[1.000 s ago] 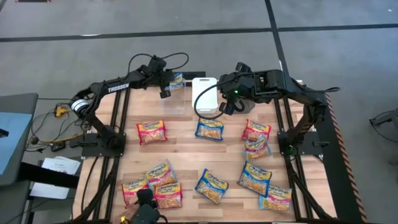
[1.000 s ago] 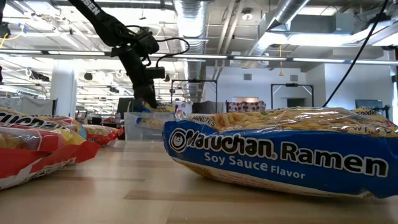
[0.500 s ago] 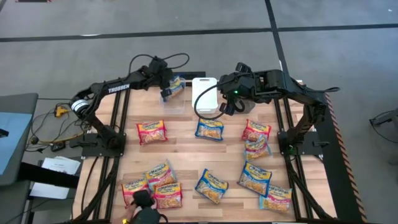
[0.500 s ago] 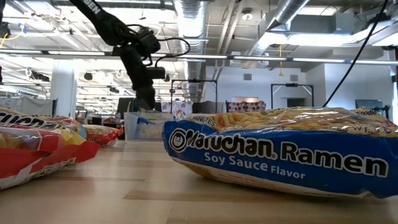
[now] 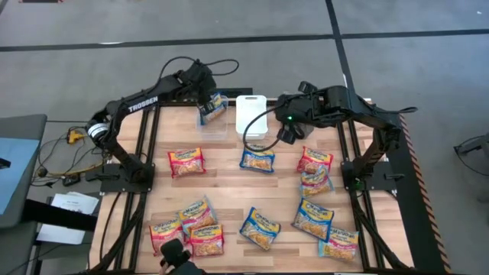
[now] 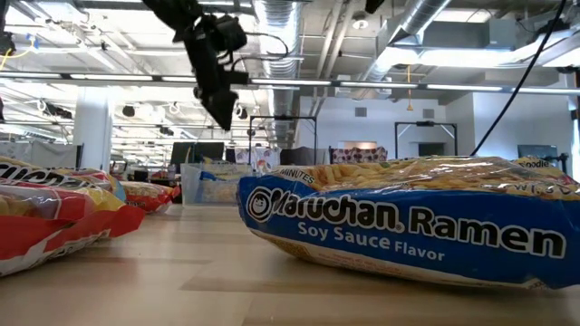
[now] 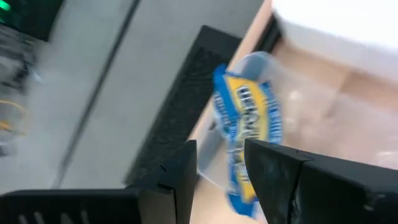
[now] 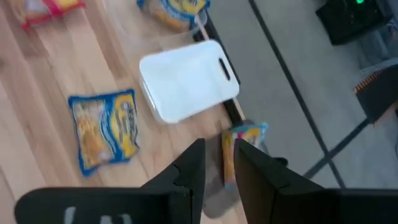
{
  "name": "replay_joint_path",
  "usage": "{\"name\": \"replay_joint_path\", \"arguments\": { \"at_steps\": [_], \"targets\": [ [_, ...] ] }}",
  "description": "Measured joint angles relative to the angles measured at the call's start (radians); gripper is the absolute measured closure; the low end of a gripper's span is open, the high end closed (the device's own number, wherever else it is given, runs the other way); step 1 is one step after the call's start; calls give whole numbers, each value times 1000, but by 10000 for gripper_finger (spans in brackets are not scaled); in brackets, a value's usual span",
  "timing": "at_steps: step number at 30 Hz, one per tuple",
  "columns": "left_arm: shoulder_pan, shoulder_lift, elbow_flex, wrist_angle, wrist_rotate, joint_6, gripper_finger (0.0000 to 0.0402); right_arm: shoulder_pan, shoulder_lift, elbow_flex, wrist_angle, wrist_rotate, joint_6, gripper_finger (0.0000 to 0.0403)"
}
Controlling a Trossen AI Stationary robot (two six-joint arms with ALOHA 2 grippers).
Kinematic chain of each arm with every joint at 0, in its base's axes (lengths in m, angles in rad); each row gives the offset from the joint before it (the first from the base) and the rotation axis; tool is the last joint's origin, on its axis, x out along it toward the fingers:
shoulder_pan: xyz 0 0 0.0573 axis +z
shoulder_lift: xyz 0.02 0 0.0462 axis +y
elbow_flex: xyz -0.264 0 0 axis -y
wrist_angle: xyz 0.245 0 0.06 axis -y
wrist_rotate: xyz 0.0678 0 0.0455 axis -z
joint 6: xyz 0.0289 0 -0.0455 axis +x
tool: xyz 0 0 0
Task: Sort Maruchan noodles
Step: Put the red noodle pack into the white bin
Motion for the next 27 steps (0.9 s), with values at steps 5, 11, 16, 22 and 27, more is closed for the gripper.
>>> {"name": "replay_joint_path", "arguments": {
  "at_steps": [5,11,16,22,27],
  "targets": [
    [-20,-1,111,-176,113,-111,276,2,-14,-12,-9,-117,7,294],
    [-66,-50,103,-280,289,-152,276,9,-100,-166,-6,-130,87,294],
    [-122,-161,3,-264,334,-195,277,17,-230,-400,-8,-133,210,294],
    [-217,-366,-225,-107,349,-299,277,17,-364,-599,36,-177,368,294],
    [-309,-519,-375,-8,349,-391,277,50,-430,-692,100,-224,455,294]
  ]
}}
